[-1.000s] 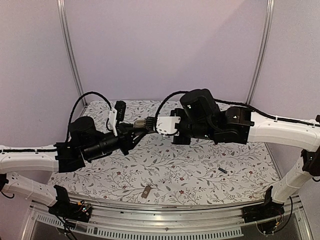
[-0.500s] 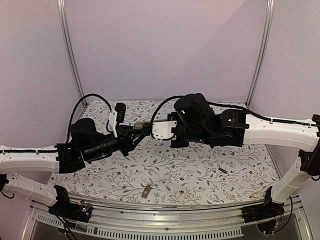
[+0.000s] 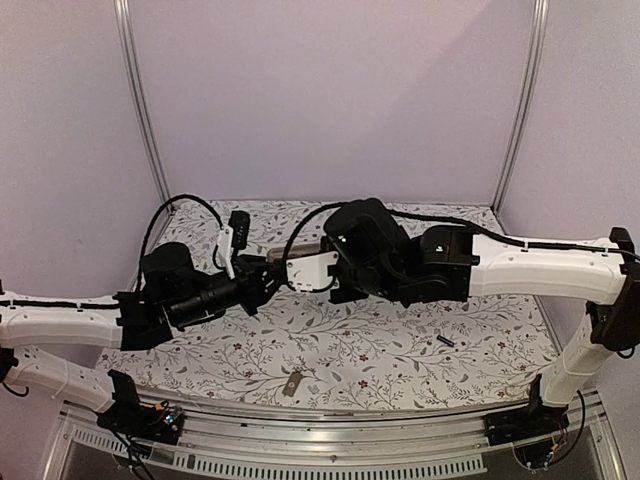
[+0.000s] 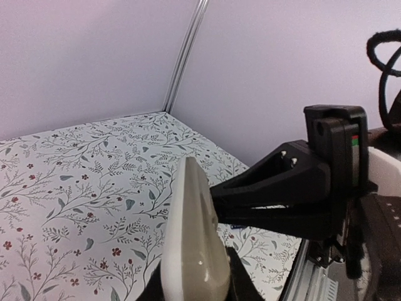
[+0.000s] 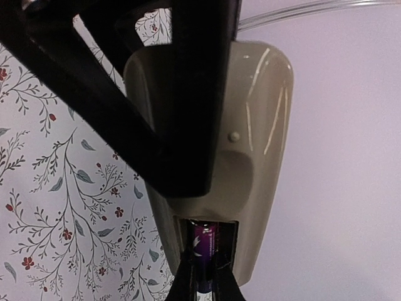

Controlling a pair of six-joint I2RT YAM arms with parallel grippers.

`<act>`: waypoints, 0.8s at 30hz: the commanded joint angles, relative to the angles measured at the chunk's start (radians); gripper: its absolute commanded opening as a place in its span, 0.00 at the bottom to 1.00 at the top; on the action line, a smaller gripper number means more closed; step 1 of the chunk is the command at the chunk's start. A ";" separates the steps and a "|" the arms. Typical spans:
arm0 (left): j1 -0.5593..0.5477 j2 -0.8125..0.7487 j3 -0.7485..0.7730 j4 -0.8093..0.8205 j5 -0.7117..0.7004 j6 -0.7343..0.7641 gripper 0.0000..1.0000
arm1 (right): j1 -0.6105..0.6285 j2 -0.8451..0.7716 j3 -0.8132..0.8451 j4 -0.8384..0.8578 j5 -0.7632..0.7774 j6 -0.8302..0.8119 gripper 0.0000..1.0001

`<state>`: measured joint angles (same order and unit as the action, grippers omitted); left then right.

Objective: Load the batteries into the remote control
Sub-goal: Load the battery into the battery compartment.

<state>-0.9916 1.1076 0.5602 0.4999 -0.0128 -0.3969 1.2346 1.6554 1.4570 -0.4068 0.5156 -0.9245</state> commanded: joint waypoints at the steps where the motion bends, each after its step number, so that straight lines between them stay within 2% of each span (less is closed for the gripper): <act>1: -0.005 -0.006 0.005 0.109 0.059 -0.008 0.00 | 0.005 0.047 0.043 -0.044 0.064 -0.027 0.00; 6: -0.007 -0.015 -0.014 0.137 0.041 -0.009 0.00 | 0.010 0.064 0.052 -0.062 0.063 -0.029 0.03; 14: -0.007 0.000 -0.077 0.277 0.035 -0.082 0.00 | 0.013 0.068 0.079 -0.077 -0.010 -0.015 0.04; 18: -0.007 0.026 -0.101 0.358 0.059 -0.128 0.00 | 0.013 0.073 0.082 -0.078 -0.058 -0.007 0.03; 24: -0.007 0.067 -0.095 0.398 0.108 -0.147 0.00 | 0.013 0.084 0.089 -0.067 -0.084 -0.019 0.03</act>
<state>-0.9897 1.1648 0.4553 0.7403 -0.0154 -0.5121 1.2472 1.7008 1.5196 -0.4755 0.5053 -0.9436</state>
